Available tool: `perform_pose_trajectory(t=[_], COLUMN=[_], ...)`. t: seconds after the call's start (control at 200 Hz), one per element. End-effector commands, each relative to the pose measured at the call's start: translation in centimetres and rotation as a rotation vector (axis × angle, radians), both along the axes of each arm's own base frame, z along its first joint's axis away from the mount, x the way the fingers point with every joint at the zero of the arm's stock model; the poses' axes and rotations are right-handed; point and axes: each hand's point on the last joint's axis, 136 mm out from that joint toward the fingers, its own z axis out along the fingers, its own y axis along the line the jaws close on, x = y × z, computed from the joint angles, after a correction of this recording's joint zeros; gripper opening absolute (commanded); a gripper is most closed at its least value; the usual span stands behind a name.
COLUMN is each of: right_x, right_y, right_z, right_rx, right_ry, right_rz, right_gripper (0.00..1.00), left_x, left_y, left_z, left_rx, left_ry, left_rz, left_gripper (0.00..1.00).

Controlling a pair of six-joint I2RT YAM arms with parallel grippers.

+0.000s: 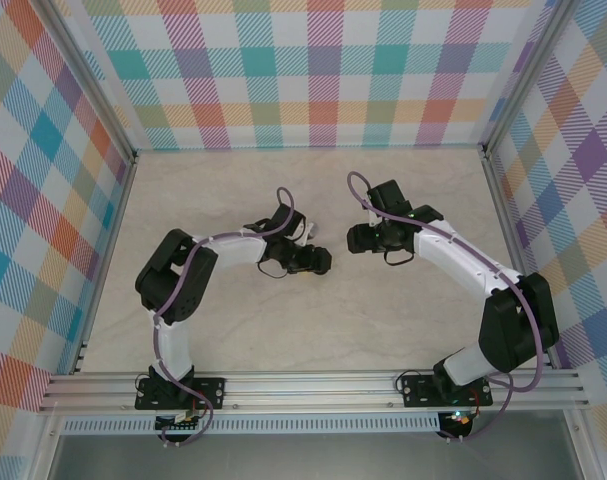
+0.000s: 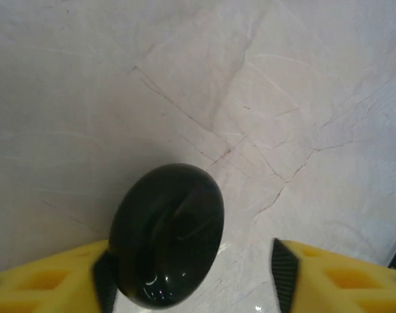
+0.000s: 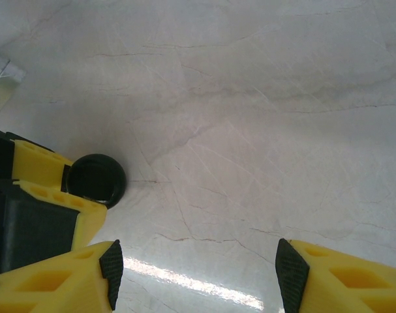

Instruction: Insert wireless bluetooth earbuds into charging case

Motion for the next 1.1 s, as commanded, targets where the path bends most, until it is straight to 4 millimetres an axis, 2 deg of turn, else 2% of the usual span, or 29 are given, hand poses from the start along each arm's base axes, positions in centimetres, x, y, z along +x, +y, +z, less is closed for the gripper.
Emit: perform_pose_trajectory(t=[0.0,0.16,0.34,0.505,0.525,0.705,0.815,0.925,1.095], right_x=[-0.3,0.4,1.4,2.3,2.4,3.2,3.7,4.1,4.8], right_y=[0.0,-1.5,-5.7,-9.6,-10.0,-13.2,-15.0,-16.4,-17.9], right_z=[-0.3,0.0,0.8,1.6,1.8,2.1,1.9,1.3,0.2], right_rx=[-0.014,-0.072,-0.24,-0.353,-0.36,-0.396,-0.402,-0.41,-0.393], right_ry=[0.008,-0.065,-0.195,-0.321,-0.337,-0.427,-0.462,-0.476,-0.515], right_rz=[0.015,-0.028,-0.158,-0.288,-0.304,-0.4,-0.438,-0.468,-0.516], right_gripper=[0.66,0.67,0.68,0.69,0.69,0.7,0.71,0.72,0.72], left_x=[-0.6,-0.1,1.1,1.9,1.6,2.9,3.4,3.9,4.7], left_y=[1.4,3.4,7.9,13.1,14.1,20.6,24.1,26.5,29.6], left_z=[0.7,2.9,5.8,8.7,8.6,11.4,12.2,12.9,12.2], left_rx=[0.063,0.112,0.222,0.337,0.372,0.494,0.549,0.597,0.68], left_ry=[-0.05,-0.16,-0.315,-0.47,-0.465,-0.623,-0.686,-0.758,-0.815], left_rz=[-0.012,0.016,0.121,0.249,0.259,0.435,0.517,0.576,0.656], left_gripper=[0.73,0.76,0.76,0.78,0.78,0.86,0.89,0.9,0.92])
